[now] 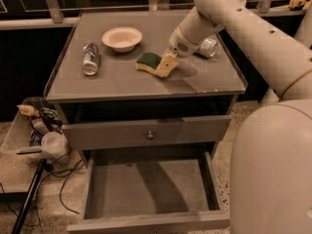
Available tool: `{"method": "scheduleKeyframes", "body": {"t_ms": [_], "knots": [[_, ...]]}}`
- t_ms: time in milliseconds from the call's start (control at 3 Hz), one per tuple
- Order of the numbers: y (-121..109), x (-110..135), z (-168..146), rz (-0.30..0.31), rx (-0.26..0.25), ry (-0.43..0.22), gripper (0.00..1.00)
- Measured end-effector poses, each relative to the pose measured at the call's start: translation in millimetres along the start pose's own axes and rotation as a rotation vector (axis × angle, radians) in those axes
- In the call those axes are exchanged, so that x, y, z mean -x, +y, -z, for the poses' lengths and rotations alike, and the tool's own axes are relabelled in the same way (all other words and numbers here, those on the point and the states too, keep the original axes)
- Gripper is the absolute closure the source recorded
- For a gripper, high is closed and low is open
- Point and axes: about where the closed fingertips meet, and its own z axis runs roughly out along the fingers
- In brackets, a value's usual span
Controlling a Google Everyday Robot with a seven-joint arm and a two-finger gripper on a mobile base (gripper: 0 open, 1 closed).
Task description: Place sponge into middle drawer
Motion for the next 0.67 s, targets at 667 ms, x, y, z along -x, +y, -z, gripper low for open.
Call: {"method": "scheduleKeyframes", "body": {"t_ms": [667], "knots": [[3.5, -2.9, 0.6, 0.001, 0.003, -0.002, 1.00]]}}
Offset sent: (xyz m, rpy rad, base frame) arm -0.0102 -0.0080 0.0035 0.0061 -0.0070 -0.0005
